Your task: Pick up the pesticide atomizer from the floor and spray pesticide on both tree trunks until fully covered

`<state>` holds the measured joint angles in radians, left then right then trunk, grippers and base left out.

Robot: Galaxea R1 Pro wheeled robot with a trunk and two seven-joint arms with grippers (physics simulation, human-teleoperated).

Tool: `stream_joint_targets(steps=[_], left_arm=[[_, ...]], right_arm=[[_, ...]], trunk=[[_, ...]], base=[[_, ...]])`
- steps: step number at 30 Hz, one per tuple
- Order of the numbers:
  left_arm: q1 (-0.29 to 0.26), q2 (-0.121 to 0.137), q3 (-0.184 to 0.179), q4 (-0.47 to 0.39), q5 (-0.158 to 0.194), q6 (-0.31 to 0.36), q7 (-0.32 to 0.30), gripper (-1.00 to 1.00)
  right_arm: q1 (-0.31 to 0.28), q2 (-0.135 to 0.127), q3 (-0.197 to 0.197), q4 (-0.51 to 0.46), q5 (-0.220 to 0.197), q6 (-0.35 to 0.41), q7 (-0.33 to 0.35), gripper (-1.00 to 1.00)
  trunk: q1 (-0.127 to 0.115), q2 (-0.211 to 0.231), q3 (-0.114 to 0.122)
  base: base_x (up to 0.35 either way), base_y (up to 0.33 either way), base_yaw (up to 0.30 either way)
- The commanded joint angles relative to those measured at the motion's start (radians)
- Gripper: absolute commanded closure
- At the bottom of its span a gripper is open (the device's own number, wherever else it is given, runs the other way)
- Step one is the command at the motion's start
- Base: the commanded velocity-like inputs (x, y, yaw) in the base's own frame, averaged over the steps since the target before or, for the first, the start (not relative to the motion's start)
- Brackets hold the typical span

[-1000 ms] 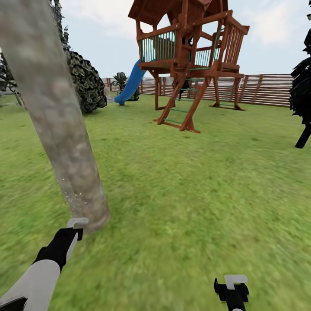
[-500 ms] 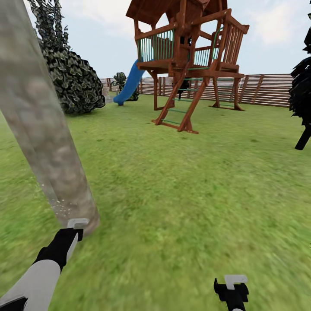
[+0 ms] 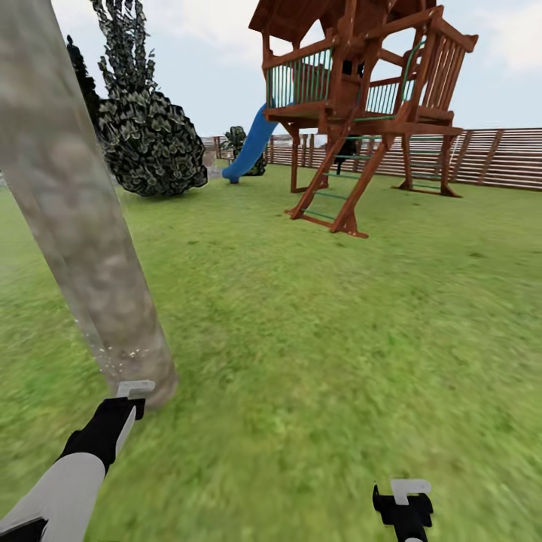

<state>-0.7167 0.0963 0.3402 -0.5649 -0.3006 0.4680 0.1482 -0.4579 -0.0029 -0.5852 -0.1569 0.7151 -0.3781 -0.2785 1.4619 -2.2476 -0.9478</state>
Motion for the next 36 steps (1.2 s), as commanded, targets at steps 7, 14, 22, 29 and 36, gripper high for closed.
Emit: stream_joint_targets(steps=[7, 14, 22, 29, 36], left_arm=[[0.0, 0.006, 0.0, -0.004, -0.003, 0.004, 0.001, 1.0], [0.0, 0.0, 0.002, 0.002, -0.003, 0.003, -0.001, 1.0], [0.0, 0.0, 0.002, 0.0, -0.003, 0.003, -0.001, 1.0], [-0.055, -0.039, -0.008, -0.023, -0.005, 0.007, -0.013, 1.0], [-0.187, 0.015, -0.027, -0.031, -0.013, 0.02, -0.149, 1.0]], right_arm=[[-0.001, 0.0, -0.007, 0.001, 0.01, -0.004, -0.004, -1.0], [-0.001, 0.0, -0.007, 0.0, 0.01, -0.004, -0.004, -1.0], [-0.001, 0.0, -0.008, 0.0, 0.01, -0.004, -0.004, -1.0], [-0.001, -0.002, -0.008, -0.001, 0.009, -0.004, -0.005, -1.0], [-0.001, -0.003, -0.008, -0.001, 0.01, -0.004, -0.004, -1.0]], trunk=[[0.0, 0.0, -0.001], [0.0, 0.0, -0.001], [0.0, 0.0, -0.001], [0.0, 0.0, -0.001], [0.0, 0.0, -0.001]], base=[[0.157, -0.236, 0.277], [0.157, -0.235, 0.277], [0.085, -0.076, 0.277], [0.0, 0.0, 0.23], [0.0, 0.0, 0.006]])
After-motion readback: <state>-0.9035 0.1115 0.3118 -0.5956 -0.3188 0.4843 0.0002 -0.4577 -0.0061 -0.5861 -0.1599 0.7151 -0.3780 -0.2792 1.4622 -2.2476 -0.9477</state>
